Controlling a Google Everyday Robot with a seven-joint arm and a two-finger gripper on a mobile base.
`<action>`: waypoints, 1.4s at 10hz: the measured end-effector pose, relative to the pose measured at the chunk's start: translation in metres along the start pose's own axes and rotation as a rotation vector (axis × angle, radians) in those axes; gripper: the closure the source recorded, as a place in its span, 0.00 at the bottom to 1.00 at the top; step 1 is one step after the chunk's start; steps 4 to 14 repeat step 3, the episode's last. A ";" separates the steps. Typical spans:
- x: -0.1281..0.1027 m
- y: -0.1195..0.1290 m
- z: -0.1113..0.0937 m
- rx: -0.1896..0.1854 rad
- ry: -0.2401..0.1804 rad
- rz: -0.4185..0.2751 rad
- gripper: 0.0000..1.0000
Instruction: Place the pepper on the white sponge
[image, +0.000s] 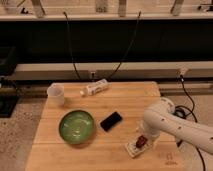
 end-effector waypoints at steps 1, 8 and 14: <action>-0.001 0.000 0.000 0.001 0.000 -0.004 0.20; -0.002 0.000 -0.001 0.001 0.002 -0.015 0.20; -0.002 0.000 -0.001 0.001 0.002 -0.015 0.20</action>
